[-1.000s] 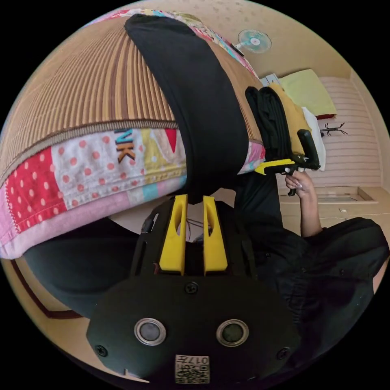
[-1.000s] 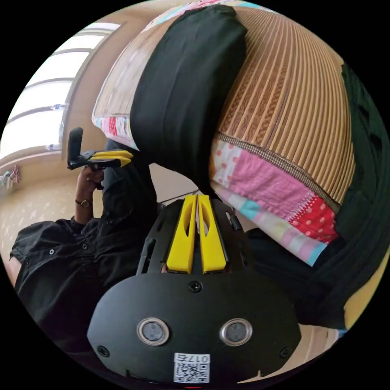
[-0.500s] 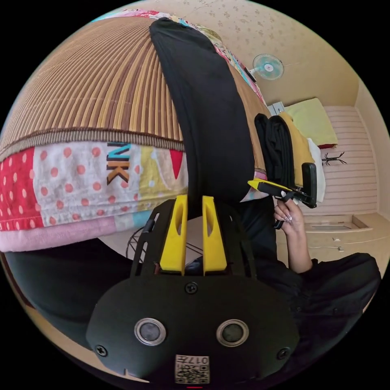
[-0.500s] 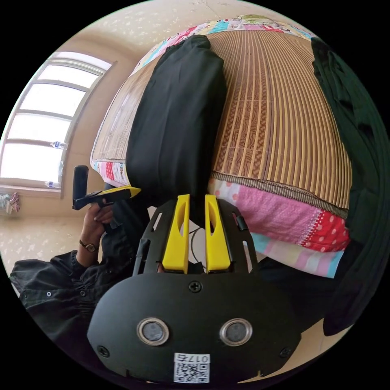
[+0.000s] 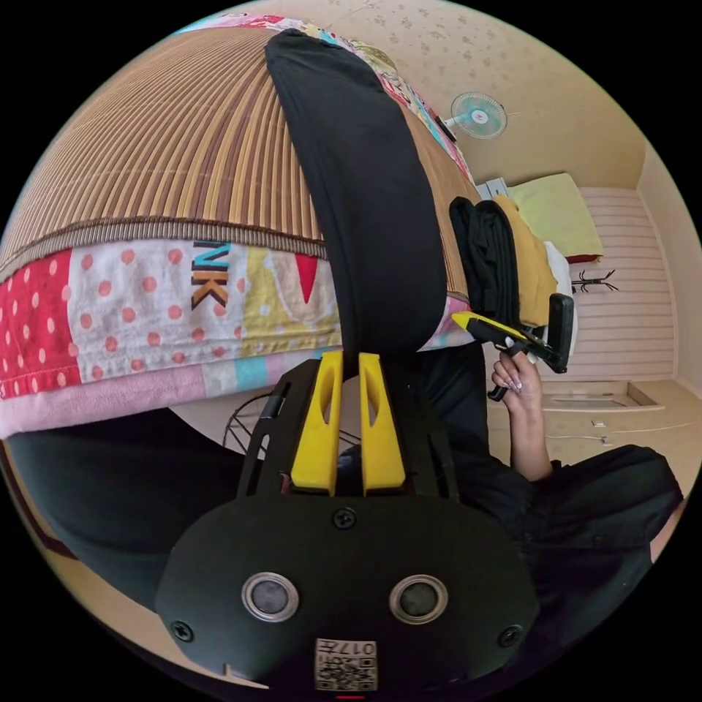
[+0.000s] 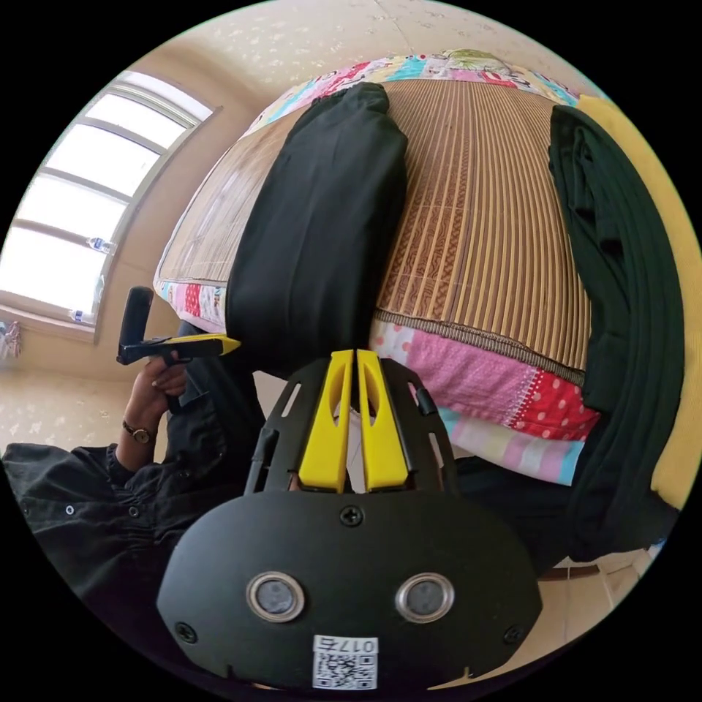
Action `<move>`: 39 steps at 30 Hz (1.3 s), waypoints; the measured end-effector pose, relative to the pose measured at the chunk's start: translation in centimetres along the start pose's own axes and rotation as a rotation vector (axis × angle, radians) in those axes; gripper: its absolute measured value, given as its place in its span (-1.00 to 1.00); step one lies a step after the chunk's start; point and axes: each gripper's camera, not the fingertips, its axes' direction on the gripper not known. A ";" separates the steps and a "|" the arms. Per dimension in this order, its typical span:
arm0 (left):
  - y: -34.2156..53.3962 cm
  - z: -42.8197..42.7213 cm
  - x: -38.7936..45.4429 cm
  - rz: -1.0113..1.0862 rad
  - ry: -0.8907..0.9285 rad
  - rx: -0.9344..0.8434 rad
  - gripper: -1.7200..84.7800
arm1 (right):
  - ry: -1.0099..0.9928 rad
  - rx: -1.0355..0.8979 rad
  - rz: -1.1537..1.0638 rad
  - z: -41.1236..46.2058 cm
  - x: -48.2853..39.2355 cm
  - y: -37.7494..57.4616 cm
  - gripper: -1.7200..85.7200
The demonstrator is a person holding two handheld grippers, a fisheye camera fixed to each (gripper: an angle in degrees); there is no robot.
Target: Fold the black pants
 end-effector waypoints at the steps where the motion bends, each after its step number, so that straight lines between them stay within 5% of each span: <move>1: 0.1 0.1 0.0 0.002 -0.019 0.000 -0.85 | -0.017 0.008 -0.007 0.0 -0.1 0.1 -0.84; 39: 4.1 0.8 2.5 0.100 -0.168 0.118 -0.88 | -0.091 0.123 -0.092 -1.3 -1.8 3.7 -0.91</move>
